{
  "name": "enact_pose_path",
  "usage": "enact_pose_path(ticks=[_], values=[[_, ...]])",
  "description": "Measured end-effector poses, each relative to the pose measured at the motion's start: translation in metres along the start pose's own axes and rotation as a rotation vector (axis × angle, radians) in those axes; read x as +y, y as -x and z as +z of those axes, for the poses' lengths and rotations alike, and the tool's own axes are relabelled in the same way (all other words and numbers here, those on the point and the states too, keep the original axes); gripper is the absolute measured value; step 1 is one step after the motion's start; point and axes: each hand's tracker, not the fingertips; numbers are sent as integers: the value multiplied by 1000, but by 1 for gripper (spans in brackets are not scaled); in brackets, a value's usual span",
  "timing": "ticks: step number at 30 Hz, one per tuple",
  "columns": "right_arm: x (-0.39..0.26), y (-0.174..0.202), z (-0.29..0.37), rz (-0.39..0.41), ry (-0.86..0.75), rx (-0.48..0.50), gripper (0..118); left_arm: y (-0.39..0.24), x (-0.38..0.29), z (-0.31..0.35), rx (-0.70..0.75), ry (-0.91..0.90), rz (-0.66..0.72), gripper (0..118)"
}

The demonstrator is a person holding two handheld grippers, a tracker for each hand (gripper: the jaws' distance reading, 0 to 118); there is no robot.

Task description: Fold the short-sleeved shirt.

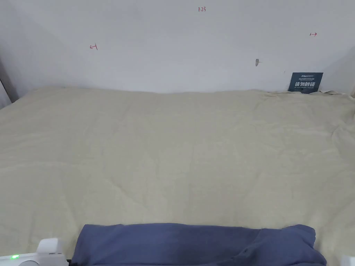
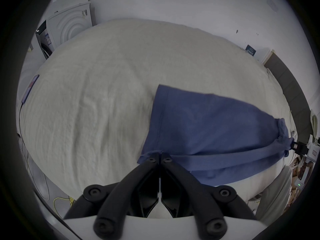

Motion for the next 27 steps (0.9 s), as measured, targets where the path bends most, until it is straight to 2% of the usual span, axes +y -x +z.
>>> enact_pose_path(ticks=[6, 13, 15, 16, 17, 18, 19, 20, 27], values=[[-11, 2, -22, 7, 61, -43, 0, 0, 1, -3, 15, 12, 0, 0], [-8, 11, -2, -14, 40, -34, 2, 1, 1, 6, 5, -10, 38, 2], [-1, 17, 9, 11, 6, -28, 18, 0, 4, 15, -3, -31, 44, 24], [3, 18, 14, 37, -28, -43, 33, -1, 6, 19, 0, -40, 44, 44], [8, 22, 20, 56, -51, -37, 58, -3, 8, 24, 5, -50, 44, 75], [14, 25, 26, 68, -66, -41, 76, -6, 11, 31, 12, -59, 37, 95], [20, 29, 32, 78, -87, -43, 90, -8, 14, 37, 17, -77, 28, 107], [25, 31, 39, 81, -125, -42, 98, -10, 17, 43, 23, -115, 20, 113], [70, 69, 97, 115, -387, -29, 99, -34, 53, 95, 5, -335, -9, 113]])
